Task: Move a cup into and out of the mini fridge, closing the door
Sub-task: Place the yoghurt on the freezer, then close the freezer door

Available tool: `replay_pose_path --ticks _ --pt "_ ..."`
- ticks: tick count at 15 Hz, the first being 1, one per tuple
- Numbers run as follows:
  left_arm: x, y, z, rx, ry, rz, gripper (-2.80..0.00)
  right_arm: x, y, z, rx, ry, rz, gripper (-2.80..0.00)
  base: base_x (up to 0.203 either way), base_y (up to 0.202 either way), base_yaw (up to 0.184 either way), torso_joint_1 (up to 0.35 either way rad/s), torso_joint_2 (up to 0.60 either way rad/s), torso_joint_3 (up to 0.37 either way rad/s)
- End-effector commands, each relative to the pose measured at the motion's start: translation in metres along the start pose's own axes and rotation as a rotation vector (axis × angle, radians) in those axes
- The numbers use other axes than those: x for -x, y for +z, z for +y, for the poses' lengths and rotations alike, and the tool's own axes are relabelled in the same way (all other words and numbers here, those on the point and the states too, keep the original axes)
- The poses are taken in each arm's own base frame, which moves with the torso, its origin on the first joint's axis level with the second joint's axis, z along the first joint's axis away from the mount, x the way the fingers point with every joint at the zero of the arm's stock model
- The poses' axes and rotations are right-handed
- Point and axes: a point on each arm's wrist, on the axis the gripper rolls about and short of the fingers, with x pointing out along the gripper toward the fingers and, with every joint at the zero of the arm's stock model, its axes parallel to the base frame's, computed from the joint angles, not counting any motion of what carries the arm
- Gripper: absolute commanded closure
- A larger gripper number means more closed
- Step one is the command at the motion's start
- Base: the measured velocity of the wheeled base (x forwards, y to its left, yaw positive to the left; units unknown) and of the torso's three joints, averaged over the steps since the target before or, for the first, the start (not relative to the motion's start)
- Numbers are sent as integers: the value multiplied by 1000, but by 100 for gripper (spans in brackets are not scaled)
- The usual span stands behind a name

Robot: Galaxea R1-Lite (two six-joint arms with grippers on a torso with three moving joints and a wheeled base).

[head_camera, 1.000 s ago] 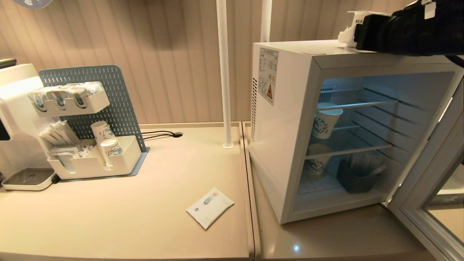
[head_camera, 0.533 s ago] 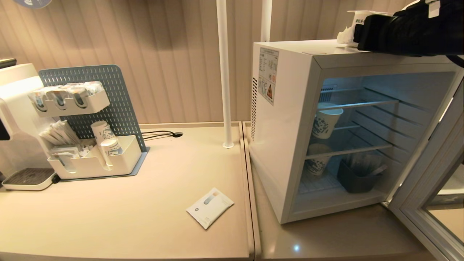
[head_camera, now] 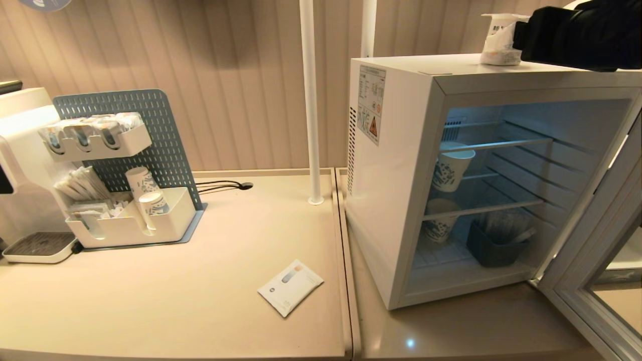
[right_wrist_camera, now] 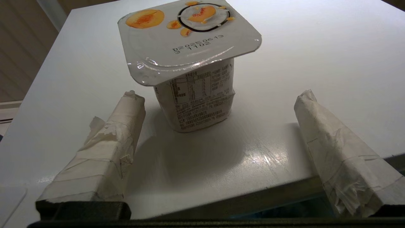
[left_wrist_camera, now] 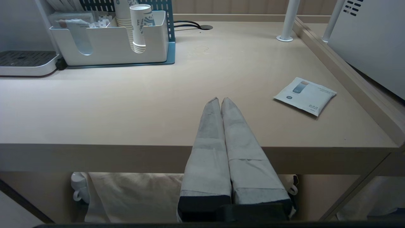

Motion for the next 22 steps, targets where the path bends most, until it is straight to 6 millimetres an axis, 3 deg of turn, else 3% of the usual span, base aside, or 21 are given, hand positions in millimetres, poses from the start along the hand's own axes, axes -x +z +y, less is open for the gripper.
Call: replay_pose_path --ticks 1,6,7,9,12,16,20,22 --pt "0 0 0 1 1 1 0 26 3 -9 -11 6 -22 -280 0 0 0 0 0 0" --pt "0 -1 0 1 1 2 0 82 -21 -30 2 36 5 -280 0 0 0 0 0 0" --pt "0 0 0 1 1 1 0 94 -28 -34 6 36 8 0 0 0 0 0 0 0" --pt "0 0 0 1 1 1 0 118 -37 -47 6 -57 -10 0 0 0 0 0 0 0" --pt "0 0 0 1 1 1 0 151 -57 -69 29 -421 -57 0 0 0 0 0 0 0" --pt "0 0 0 1 1 1 0 190 -90 -103 7 -722 -94 0 0 0 0 0 0 0" --pt "0 0 0 1 1 1 0 218 -110 -120 -29 -930 -140 0 0 0 0 0 0 0" --pt "0 0 0 1 1 1 0 229 -125 -123 -27 -933 -150 0 0 0 0 0 0 0"
